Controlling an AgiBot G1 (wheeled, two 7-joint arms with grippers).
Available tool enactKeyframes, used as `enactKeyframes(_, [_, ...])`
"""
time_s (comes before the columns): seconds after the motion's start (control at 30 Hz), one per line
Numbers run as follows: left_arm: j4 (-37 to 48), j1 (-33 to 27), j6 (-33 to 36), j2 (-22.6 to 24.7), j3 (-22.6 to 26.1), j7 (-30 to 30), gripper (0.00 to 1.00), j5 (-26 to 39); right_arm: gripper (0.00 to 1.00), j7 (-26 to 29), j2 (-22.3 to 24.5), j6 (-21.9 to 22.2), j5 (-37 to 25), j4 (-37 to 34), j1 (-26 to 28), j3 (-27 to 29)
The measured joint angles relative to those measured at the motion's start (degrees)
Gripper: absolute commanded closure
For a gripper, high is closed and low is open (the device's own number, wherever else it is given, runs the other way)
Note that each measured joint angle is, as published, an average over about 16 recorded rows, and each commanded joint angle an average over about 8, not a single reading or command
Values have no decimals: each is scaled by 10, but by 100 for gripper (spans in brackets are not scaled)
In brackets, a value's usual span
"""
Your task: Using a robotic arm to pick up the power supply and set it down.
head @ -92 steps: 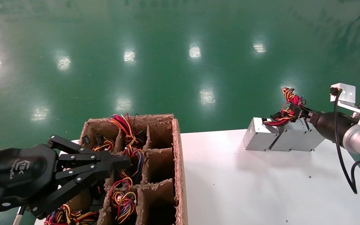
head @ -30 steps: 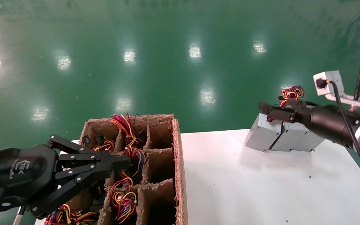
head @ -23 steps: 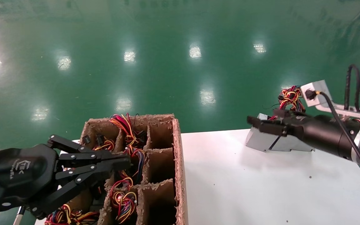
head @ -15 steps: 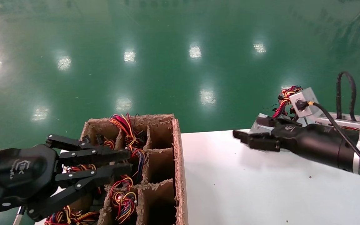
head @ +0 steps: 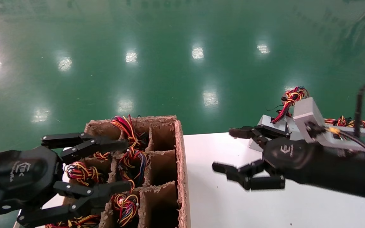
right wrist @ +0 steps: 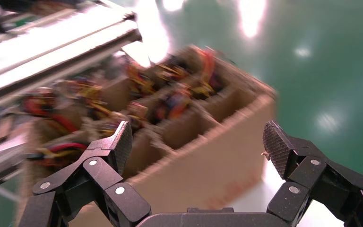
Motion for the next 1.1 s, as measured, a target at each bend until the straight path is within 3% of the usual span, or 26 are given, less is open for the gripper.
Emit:
enactKeyframes(0.27, [0,0,0,0,0,0,0,0,0,-101,-1,-90,87,1,-11,30])
enactKeyframes(0.5, [0,0,0,0,0,0,0,0,0,-151,-1,-138,134,2,-17,46])
enactKeyframes(1.1, [0,0,0,0,0,0,0,0,0,-152,-1,-137,134,2,-17,46])
